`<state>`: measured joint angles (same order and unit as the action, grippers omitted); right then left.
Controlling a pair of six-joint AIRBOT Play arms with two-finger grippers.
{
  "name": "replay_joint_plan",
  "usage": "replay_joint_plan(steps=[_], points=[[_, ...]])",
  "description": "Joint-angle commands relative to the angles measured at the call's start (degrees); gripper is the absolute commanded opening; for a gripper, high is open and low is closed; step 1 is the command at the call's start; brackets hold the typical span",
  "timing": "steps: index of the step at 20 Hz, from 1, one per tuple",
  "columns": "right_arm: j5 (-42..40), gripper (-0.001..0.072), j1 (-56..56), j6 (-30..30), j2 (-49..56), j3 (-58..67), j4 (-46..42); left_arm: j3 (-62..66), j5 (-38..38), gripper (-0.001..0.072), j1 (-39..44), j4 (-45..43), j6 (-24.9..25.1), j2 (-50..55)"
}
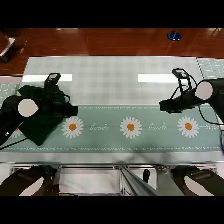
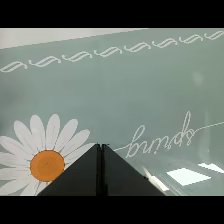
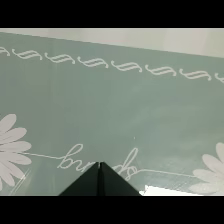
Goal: Fold the shirts.
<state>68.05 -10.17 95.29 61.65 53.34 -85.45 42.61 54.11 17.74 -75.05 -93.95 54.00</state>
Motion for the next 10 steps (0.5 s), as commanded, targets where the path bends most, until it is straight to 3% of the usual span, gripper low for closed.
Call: replay_joint_plan(steps=[1,4,5,6,7,9,10], points=[[-1.49,0.0022,0.00,0.00,0.02,-0.02,-0.04,0.04,-3.08,0.0022,0.04,0.02,-0.02,0.02],[-2.84,0.0024,0.00,-0.07,0.04,-0.02,-0.70,0.02,-9.09,0.0024,0.04,0.00,-0.02,0.42],[-4.07,0.0135,0.00,0.09,0.04,-0.02,-1.75,0.02,-11.39,0.0126,0.04,-0.02,-0.02,1.03],[-4.79,0.0417,0.00,0.07,0.11,-0.02,-2.89,0.07,-13.18,0.0438,0.04,-0.04,0.07,1.64],[-5.09,0.0417,0.00,-0.13,0.09,-0.02,-4.20,0.24,-14.34,0.0507,-0.28,-1.66,1.05,1.99],[-2.51,0.0416,0.00,-0.20,0.09,-0.02,-5.27,2.51,-12.28,0.0506,-2.54,-10.23,0.57,1.62],[-0.61,0.0415,0.00,-0.22,0.09,-0.02,-5.38,4.26,-10.03,0.0506,-4.96,-15.54,-2.95,1.18]])
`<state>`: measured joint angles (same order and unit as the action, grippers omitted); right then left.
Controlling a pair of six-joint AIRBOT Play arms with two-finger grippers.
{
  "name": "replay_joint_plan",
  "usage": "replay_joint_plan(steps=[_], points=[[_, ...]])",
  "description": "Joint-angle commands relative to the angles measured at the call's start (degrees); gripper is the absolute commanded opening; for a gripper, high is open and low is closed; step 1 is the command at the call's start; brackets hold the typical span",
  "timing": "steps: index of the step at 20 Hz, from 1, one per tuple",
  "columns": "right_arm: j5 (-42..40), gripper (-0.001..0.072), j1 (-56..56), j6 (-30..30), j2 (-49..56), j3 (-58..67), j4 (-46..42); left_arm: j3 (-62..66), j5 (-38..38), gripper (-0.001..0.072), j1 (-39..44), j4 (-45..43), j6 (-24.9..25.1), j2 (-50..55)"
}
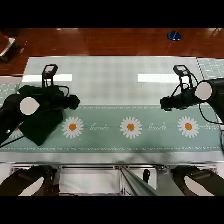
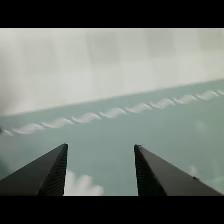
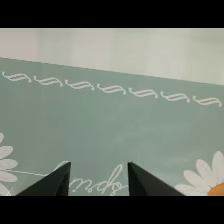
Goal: Fold the shirts.
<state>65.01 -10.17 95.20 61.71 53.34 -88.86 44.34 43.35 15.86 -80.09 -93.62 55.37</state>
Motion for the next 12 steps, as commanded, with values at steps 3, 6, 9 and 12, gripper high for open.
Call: replay_joint_plan(steps=[3,6,9,12], points=[[4.02,0.0414,-0.04,-0.26,-0.04,-0.39,-0.59,3.43,1.81,0.0506,-13.62,-20.98,-5.49,-0.09],[1.18,0.0408,-0.07,0.22,-0.04,-2.54,2.40,3.34,3.52,0.0506,-24.50,-20.02,-5.51,4.24],[-0.42,0.0408,-0.04,1.81,-0.02,-3.91,3.54,3.34,8.96,0.0505,-27.61,-18.84,-5.53,9.90],[-1.51,0.0408,-0.04,2.32,-0.02,-3.96,3.76,3.28,9.86,0.0505,-26.18,-12.92,-5.51,14.78]])
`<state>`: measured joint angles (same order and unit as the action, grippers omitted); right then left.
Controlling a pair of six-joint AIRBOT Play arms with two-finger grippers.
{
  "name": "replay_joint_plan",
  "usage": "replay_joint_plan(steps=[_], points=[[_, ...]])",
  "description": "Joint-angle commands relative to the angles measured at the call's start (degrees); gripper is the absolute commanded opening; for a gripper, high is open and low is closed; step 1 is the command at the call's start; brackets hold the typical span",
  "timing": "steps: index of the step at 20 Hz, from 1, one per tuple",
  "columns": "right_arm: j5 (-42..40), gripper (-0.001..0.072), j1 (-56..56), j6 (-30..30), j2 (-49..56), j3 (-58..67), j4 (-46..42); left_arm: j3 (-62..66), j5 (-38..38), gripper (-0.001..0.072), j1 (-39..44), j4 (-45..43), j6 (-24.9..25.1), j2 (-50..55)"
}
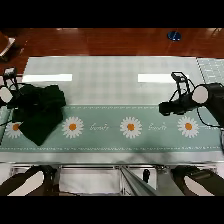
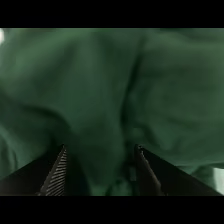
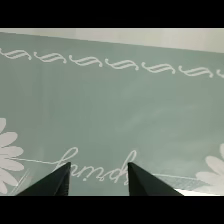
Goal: Fold the shirts.
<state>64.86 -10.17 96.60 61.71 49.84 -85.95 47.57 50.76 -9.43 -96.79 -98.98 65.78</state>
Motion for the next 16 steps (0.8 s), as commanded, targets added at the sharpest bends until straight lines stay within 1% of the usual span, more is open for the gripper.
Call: replay_joint_plan(steps=[1,3,4,5,6,7,8,9,11,13,14,16], points=[[-1.42,0.0408,-0.04,1.03,-0.04,-0.46,1.01,0.09,2.93,0.0505,-0.02,3.85,-0.15,6.10],[-1.27,0.0408,-0.04,1.29,-0.04,-0.46,1.05,0.11,4.46,0.0503,0.92,3.91,-0.17,9.09],[-1.20,0.0408,-0.04,1.27,-0.04,-0.46,1.03,0.17,5.62,0.0481,0.96,4.17,-0.15,10.01],[-1.25,0.0408,-0.04,1.27,-0.04,-0.46,1.03,0.55,6.97,0.0243,0.85,5.27,0.42,10.32],[-1.73,0.0408,-0.04,1.25,-0.04,-0.46,1.03,1.27,8.46,0.0023,0.90,6.49,3.50,10.25],[-2.67,0.0408,-0.04,0.66,-0.04,-0.39,1.01,2.51,10.29,0.0021,0.87,8.15,7.63,10.14],[-2.69,0.0408,-0.02,-0.92,-0.04,0.26,0.87,4.74,12.57,0.0021,0.87,10.58,10.38,9.81],[-1.86,0.0408,0.00,-1.33,-0.17,1.64,0.09,7.19,14.10,0.0021,0.90,13.55,12.13,8.90],[-1.49,0.0408,0.00,-1.31,-1.97,5.35,-0.52,12.41,13.81,0.0020,0.90,23.26,15.56,4.72],[-1.53,0.0408,0.00,-1.27,-5.18,9.42,-0.55,17.07,10.60,0.0020,1.11,32.04,17.62,-0.52],[-1.49,0.0408,0.00,-0.94,-7.26,11.15,-0.48,18.95,7.13,0.0020,1.49,36.96,19.12,-3.96],[-1.42,0.0408,0.00,-0.68,-11.30,13.18,0.31,21.90,-0.50,0.0020,2.80,42.71,19.30,-10.14]])
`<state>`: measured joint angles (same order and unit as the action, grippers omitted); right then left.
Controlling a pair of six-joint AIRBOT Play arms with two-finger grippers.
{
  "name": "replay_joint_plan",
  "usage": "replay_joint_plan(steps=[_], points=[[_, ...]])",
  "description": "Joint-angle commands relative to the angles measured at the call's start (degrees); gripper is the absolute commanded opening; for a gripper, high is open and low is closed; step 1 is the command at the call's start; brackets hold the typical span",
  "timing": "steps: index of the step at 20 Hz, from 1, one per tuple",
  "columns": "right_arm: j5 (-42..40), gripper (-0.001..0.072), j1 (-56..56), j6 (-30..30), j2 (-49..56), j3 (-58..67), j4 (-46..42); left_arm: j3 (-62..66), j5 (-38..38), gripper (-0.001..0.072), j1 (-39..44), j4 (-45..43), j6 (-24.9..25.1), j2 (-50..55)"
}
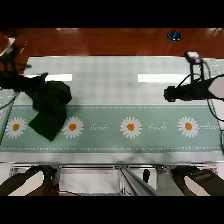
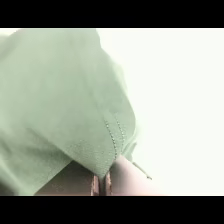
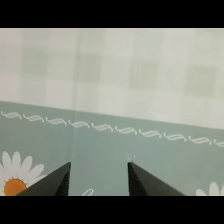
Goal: Fold the shirts.
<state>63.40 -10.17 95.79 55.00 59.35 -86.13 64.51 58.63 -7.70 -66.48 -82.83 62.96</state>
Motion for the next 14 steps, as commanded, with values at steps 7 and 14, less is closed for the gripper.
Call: replay_joint_plan(steps=[7,14], points=[[2.86,0.0408,0.00,1.03,-17.64,3.91,0.55,19.65,-11.80,0.0020,13.11,15.96,3.17,-14.97],[3.65,0.0408,0.02,3.93,-26.49,3.91,-3.39,13.88,-15.17,0.0020,33.11,15.93,3.13,-14.73]])
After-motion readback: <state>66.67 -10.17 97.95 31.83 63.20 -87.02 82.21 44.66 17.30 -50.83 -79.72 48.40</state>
